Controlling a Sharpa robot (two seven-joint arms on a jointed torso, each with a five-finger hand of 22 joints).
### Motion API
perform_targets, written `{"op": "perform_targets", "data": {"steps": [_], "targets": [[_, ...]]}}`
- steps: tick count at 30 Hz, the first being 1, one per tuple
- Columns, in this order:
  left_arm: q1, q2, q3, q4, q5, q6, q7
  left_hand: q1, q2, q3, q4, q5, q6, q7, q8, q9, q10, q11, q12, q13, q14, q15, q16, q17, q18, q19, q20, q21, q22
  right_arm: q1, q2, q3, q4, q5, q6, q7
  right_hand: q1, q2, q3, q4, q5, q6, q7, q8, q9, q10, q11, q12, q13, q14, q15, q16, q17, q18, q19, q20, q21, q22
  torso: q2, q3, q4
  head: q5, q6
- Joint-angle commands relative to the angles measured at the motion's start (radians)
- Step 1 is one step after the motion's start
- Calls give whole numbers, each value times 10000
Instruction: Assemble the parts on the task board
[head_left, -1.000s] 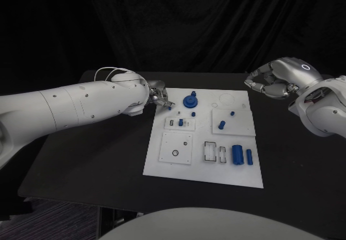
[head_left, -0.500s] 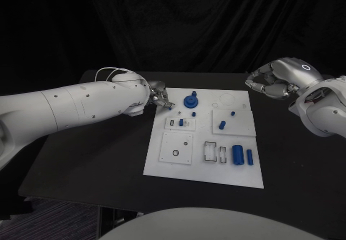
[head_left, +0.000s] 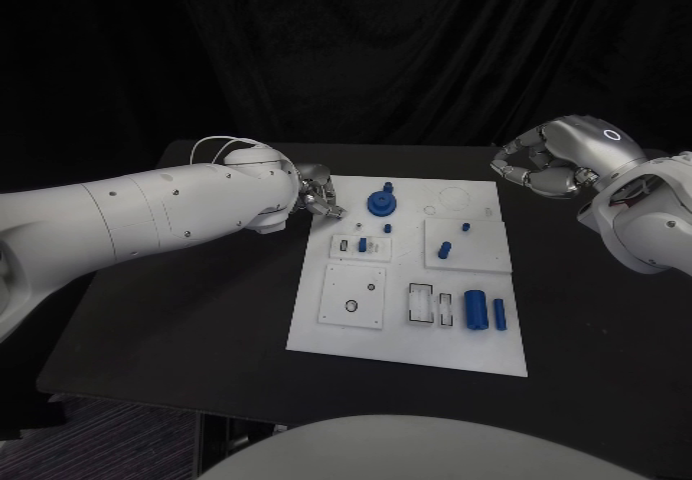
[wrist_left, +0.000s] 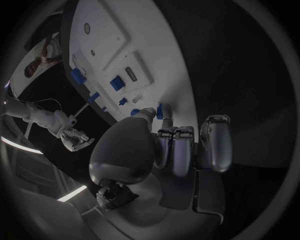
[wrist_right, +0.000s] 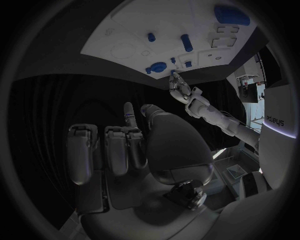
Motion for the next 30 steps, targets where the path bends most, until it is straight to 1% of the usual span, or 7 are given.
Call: {"op": "perform_targets", "data": {"steps": [1, 5, 9, 11, 15, 24, 30], "targets": [[-18, 18, 7, 2, 43, 67, 249, 166, -36, 253, -12, -80, 10, 8, -98, -23, 1058, 36, 24, 2627, 1038, 76, 26, 2634, -81, -62, 9, -77, 1318, -23, -10, 8, 14, -26, 44, -120, 139, 6, 85, 3, 101, 80, 24, -40, -18, 1025, 7, 27, 2634, 853, 22, -71, 1725, 22, 726, 49, -60, 2396, 1, 5, 4, 9, -2], [-22, 9, 7, 6, 43, 30, 316, 287, -173, 704, -9, 194, 29, 7, -143, -28, 1058, 32, 24, 2627, 1038, 68, 26, 2634, -81, -62, 4, -90, 1338, -23, -11, 8, 13, -26, 50, -125, 158, 2, 106, -13, 136, 83, 23, -41, -20, 1025, 5, 27, 2634, 855, 20, -67, 1736, 20, 729, 48, -55, 2398, -2, 0, 5, 15, -2], [-25, -9, 7, 14, 43, -17, 384, 272, -564, 1650, 22, 125, 76, 13, -178, 20, 1058, 29, 24, 2627, 1038, 78, 26, 2634, -75, -77, 1, -139, 1366, -23, -14, 8, 14, -26, 55, -129, 179, -4, 132, -32, 181, 87, 24, -42, -22, 1025, 4, 27, 2634, 855, 19, -68, 1733, 24, 723, 46, -66, 2393, -4, -2, 10, 25, -2], [-26, -20, 7, 22, 43, -35, 408, 275, -754, 2156, -32, 357, 122, 1, -170, 59, 1058, 25, 24, 2627, 1038, 65, 26, 2634, -74, -76, -6, -152, 1385, -23, -13, 8, 13, -26, 59, -132, 191, -4, 148, -42, 206, 88, 24, -43, -24, 1025, 3, 27, 2634, 855, 18, -67, 1736, 22, 726, 46, -61, 2396, -2, -1, 13, 29, -2], [-27, -57, 7, 69, 43, -142, 467, -68, -1252, 3758, -176, 396, 221, -1, -68, 289, 1058, 11, 24, 2627, 1038, 54, 26, 2634, -78, -58, -12, -178, 1453, -23, -13, 8, 11, -26, 71, -138, 200, -1, 164, -49, 231, 89, 24, -43, -25, 1025, 3, 27, 2634, 856, 18, -66, 1738, 21, 727, 45, -58, 2396, 2, -3, 15, 39, -2], [-28, -299, 7, 454, 160, -715, 251, -551, -1461, 4532, -328, 262, 610, -89, 109, 450, 1058, -57, 24, 2627, 1038, 6, 26, 2634, -85, -18, -48, -171, 1516, -23, -31, 8, 19, -26, 105, -151, 230, -1, 215, -76, 317, 90, 22, -48, -30, 1025, -8, 27, 2634, 853, 11, -70, 1727, 22, 726, 42, -61, 2396, 4, -1, 4, 41, -2], [-28, -693, 7, 1120, 1442, -1193, -266, -664, -1555, 4833, -552, 332, 821, -158, 188, 515, 1058, -124, 24, 2627, 1038, -53, 26, 2634, -93, 20, -99, -150, 1552, -23, -68, 8, 41, -26, 131, -191, 237, -2, 227, -83, 335, 93, 20, -47, -31, 1025, -14, 27, 2634, 853, 8, -70, 1727, 24, 723, 40, -68, 2393, 0, 7, 3, 33, -2]]}}
